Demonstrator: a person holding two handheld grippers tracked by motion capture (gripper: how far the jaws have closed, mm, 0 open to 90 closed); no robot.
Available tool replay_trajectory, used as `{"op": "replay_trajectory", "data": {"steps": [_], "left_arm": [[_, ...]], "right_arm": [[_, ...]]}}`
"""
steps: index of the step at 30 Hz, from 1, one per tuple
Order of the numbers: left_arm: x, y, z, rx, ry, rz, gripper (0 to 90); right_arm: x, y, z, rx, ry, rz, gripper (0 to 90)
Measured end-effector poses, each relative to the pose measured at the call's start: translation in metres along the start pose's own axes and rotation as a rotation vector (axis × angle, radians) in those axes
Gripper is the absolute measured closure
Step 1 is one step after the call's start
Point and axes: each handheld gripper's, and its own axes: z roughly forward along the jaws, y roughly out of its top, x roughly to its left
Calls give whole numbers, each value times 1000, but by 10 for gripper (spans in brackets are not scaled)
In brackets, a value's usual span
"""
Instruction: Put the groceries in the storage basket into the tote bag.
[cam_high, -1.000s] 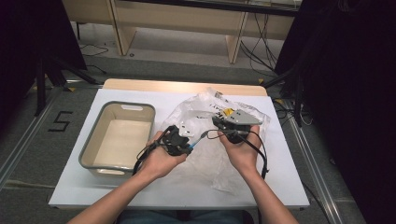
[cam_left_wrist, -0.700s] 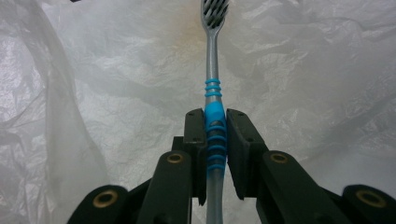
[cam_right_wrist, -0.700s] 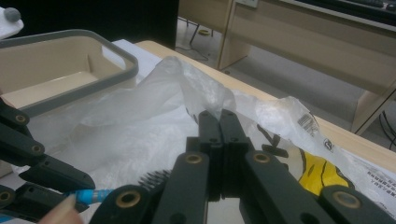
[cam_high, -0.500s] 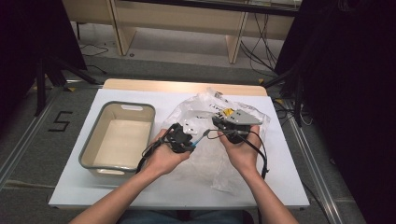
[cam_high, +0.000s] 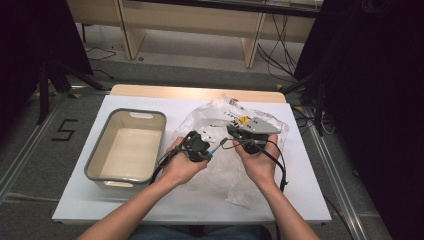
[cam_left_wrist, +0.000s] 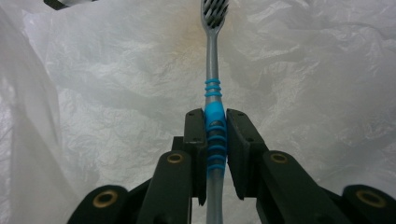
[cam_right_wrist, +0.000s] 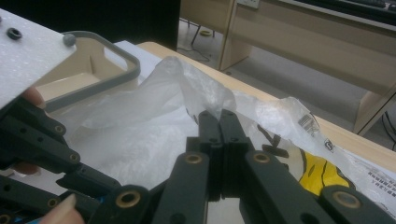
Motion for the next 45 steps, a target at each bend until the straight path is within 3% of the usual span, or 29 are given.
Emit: {"op": "replay_trajectory", "data": {"steps": [9, 22, 33, 40, 45], "left_arm": [[1, 5, 9, 13, 7, -6, 784], [2, 10, 22, -21, 21, -3, 784], [4, 13, 35, -19, 40, -34, 783], [2, 15, 41, -32, 48, -27, 782], [-1, 16, 44, -69, 58, -2, 780]], "right_arm": [[0, 0, 0, 0, 1, 1, 900], [-1, 0, 0, -5, 3, 2, 900], [-1, 0, 0, -4, 5, 6, 900], [-2, 0, -1, -2, 3, 6, 900], [-2, 0, -1, 0, 2, 4, 900]]}}
